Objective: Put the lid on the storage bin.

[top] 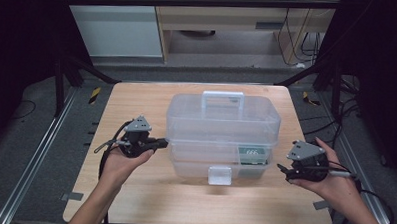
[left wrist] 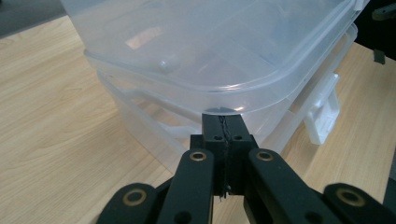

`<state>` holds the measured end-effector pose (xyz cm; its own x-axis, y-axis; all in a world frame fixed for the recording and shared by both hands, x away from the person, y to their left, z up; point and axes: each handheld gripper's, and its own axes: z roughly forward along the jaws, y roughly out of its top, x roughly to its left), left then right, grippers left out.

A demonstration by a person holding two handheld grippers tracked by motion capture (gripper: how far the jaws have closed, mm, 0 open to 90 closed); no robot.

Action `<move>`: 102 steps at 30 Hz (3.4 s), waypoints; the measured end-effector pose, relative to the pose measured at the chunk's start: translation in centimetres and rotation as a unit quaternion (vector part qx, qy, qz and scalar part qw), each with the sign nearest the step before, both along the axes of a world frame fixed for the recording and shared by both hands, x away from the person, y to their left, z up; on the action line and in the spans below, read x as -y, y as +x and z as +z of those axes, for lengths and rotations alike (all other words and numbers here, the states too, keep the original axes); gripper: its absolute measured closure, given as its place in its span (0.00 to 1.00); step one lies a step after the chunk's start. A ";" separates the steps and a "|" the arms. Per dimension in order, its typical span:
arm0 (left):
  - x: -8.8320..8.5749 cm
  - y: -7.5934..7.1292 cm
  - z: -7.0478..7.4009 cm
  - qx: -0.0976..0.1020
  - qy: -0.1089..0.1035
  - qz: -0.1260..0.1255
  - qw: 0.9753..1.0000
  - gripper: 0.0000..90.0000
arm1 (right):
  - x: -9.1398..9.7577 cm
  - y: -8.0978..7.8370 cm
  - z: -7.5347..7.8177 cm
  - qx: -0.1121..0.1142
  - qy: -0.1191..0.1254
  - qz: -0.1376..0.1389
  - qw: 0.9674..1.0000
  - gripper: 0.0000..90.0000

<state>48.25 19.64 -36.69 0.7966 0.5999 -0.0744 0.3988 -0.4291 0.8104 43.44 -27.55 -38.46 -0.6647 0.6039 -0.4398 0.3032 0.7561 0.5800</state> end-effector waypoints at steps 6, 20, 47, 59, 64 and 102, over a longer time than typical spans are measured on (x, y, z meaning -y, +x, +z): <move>0.0 -0.2 -0.6 -0.014 0.005 0.002 1.000 1.00 | 0.4 0.1 -0.6 -0.006 0.001 -0.011 1.000 0.18; 0.0 -0.4 -1.5 -0.022 0.013 0.000 1.000 1.00 | 1.1 -0.1 -1.1 -0.008 -0.002 -0.016 1.000 0.18; -5.6 3.6 -3.6 0.015 0.134 0.104 0.985 0.98 | 1.7 2.5 -3.7 -0.021 -0.017 -0.048 0.998 0.20; -6.5 7.4 -6.9 -0.009 0.141 0.144 0.979 0.84 | 3.2 9.1 -6.6 -0.043 0.022 -0.123 0.991 0.22; -6.7 8.3 -7.7 -0.002 0.149 0.167 0.975 0.58 | 4.1 11.1 -7.1 -0.042 0.037 -0.165 0.985 0.20; -7.0 10.9 -13.8 -0.037 0.088 0.231 0.968 0.03 | 4.3 14.8 -12.7 -0.070 0.220 -0.261 0.937 0.04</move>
